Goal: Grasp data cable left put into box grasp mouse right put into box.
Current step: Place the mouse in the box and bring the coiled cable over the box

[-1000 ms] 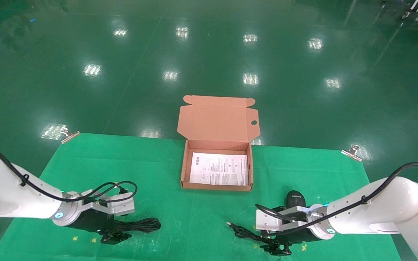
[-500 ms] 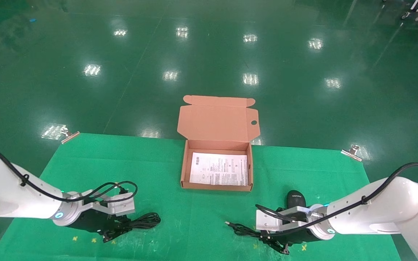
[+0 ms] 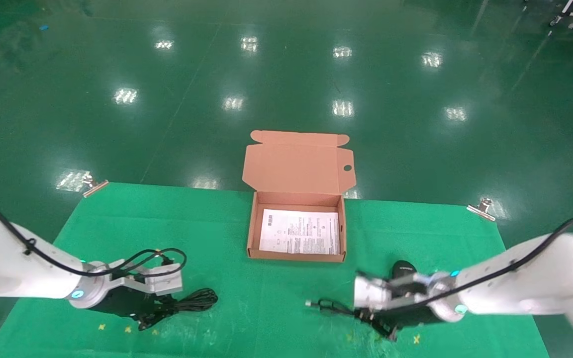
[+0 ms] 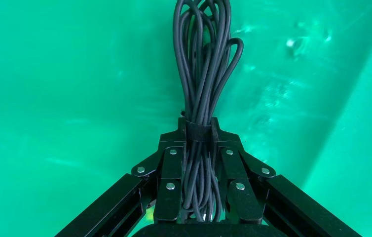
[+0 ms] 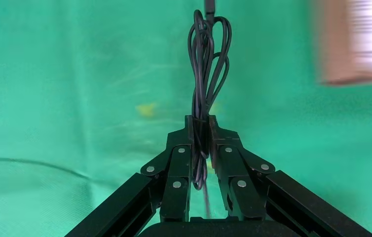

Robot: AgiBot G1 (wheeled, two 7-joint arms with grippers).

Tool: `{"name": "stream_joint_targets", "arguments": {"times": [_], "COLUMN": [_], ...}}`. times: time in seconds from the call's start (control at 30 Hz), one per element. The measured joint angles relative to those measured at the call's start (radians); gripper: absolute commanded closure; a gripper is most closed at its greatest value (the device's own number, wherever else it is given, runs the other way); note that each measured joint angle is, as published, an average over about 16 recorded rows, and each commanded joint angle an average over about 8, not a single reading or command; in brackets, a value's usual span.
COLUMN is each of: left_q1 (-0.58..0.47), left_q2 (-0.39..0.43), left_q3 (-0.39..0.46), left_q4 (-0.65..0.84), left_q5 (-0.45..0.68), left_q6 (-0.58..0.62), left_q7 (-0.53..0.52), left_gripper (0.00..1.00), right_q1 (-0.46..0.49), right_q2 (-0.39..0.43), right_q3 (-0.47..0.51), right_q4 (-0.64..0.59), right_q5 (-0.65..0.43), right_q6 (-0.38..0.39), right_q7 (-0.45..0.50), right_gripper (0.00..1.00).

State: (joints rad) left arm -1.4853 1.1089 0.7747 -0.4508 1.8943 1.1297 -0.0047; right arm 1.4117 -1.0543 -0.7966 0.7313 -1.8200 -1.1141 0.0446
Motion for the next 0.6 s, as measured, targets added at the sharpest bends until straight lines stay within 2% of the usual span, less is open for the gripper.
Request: {"name": "stream_joint_targets", "arguments": {"times": [0.17, 0.33, 0.47, 0.6], "left_q1": [-0.019, -0.041, -0.057, -0.07], "left_q2": [-0.056, -0.113, -0.142, -0.147], "left_q3": [-0.017, -0.04, -0.057, -0.07], "left_q4": [-0.105, -0.248, -0.365, -0.461], "left_q5": [-0.012, -0.01, 0.01, 0.046], "left_q6": [0.015, -0.001, -0.046, -0.106], "left_q7": [-0.004, -0.043, -0.095, -0.154], "left_gripper": [1.0, 1.0, 1.0, 1.0], "right_q1": [0.036, 0.089, 0.143, 0.207], "right_q2": [0.09, 0.155, 0.151, 0.092], "right_q3": [0.037, 0.078, 0.103, 0.122], "right_q4": [0.151, 0.299, 0.364, 0.357], "right_q5": [0.001, -0.025, -0.048, -0.058], "right_q6": [-0.008, 0.024, 0.075, 0.135], "right_q7": [0.099, 0.206, 0.255, 0.256], "right_gripper": [1.0, 1.0, 1.0, 1.0]}}
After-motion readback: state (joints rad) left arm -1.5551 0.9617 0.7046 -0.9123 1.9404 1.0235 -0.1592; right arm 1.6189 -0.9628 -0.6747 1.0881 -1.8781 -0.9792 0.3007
